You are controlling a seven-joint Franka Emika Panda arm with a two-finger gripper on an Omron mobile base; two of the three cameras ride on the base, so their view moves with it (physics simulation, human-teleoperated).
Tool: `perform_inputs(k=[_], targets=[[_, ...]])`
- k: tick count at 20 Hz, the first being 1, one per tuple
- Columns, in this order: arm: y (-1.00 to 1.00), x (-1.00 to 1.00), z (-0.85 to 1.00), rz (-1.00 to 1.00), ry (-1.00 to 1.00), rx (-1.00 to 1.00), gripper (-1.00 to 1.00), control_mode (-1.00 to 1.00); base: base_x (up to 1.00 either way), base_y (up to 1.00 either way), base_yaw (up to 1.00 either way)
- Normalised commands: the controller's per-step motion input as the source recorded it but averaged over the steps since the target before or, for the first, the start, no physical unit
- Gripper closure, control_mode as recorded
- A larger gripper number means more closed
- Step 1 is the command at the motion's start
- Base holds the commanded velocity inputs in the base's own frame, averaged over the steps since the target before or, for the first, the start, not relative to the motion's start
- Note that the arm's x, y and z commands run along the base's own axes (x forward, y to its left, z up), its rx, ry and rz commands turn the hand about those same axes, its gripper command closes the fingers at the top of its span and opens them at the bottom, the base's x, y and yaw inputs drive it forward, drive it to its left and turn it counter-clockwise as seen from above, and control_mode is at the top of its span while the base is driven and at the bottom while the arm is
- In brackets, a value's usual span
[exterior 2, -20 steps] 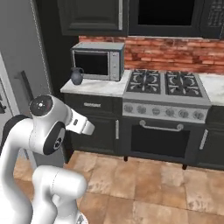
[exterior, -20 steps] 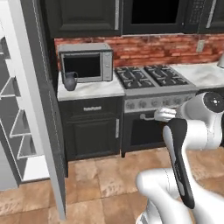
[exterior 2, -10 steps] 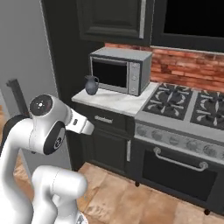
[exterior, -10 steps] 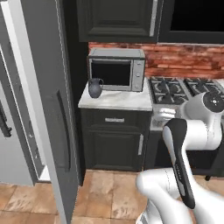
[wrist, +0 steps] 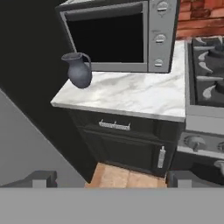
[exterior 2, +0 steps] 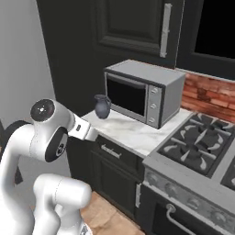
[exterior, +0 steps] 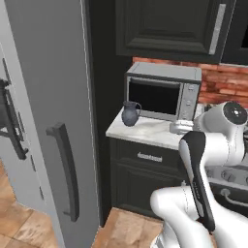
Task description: Move the lime and lime from the second highest shelf to the top shelf to make space. Then, place the pitcher from the counter on the cleared second highest shelf.
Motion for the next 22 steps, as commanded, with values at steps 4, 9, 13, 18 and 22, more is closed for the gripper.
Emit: perform_inputs(k=[4,9,13,18,22], targets=[[0.00,0.00,0.00,0.00,0.00,0.00,-1.00,1.00,0.70,-0.42,0.40],[0.00,0.10,-0.06,0.03,0.00,0.00,-1.00,-1.00,0.47,-0.10,0.27],[0.00,0.26,-0.10,0.01,-0.01,0.00,-1.00,-1.00,0.00,0.00,0.00],[0.00,0.41,-0.07,0.01,-0.01,0.00,-1.00,-1.00,0.00,0.00,0.00],[-0.01,0.61,-0.03,0.13,0.00,0.00,-1.00,-1.00,0.00,0.00,0.00]])
